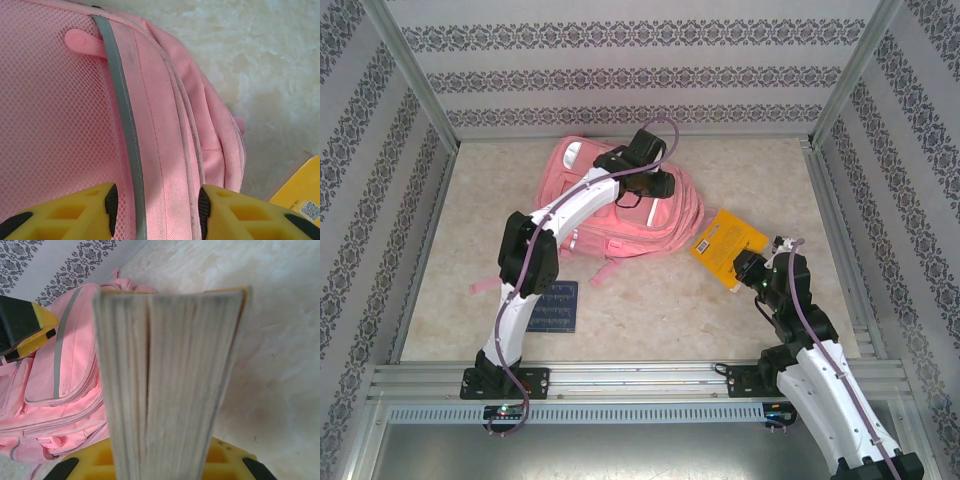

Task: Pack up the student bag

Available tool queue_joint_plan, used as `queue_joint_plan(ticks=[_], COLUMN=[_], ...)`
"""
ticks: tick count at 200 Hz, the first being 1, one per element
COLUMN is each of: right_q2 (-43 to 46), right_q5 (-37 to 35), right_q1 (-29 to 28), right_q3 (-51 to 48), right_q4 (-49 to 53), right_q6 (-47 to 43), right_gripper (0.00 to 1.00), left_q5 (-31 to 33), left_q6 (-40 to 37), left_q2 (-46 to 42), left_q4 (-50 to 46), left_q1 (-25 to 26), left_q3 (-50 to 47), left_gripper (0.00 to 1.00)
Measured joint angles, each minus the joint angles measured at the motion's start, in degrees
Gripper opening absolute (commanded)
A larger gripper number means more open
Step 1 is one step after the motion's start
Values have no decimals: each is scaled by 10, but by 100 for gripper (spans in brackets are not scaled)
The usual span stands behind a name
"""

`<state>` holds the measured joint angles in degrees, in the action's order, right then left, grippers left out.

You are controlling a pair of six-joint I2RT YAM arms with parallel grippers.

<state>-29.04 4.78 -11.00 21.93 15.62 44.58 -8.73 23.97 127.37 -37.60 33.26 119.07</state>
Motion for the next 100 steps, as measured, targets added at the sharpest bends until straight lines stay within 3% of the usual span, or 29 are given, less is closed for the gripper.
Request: queue_joint_plan(ticks=[22, 76, 100], right_q2=[0, 2, 8], right_q5=[8, 11, 10], right_q1=[4, 10, 11], right_q3=[0, 0, 3], right_q4=[0, 1, 11], right_q6=[0, -1, -7], right_gripper=[0, 0, 0], left_q5=[-7, -52, -63], left_q6=[0, 19, 15], left_q2=[20, 50, 50], left_q4=[-1, -1, -2], left_q1=[0, -5, -7], left_q3=[11, 13, 14], left_gripper=[46, 0, 0])
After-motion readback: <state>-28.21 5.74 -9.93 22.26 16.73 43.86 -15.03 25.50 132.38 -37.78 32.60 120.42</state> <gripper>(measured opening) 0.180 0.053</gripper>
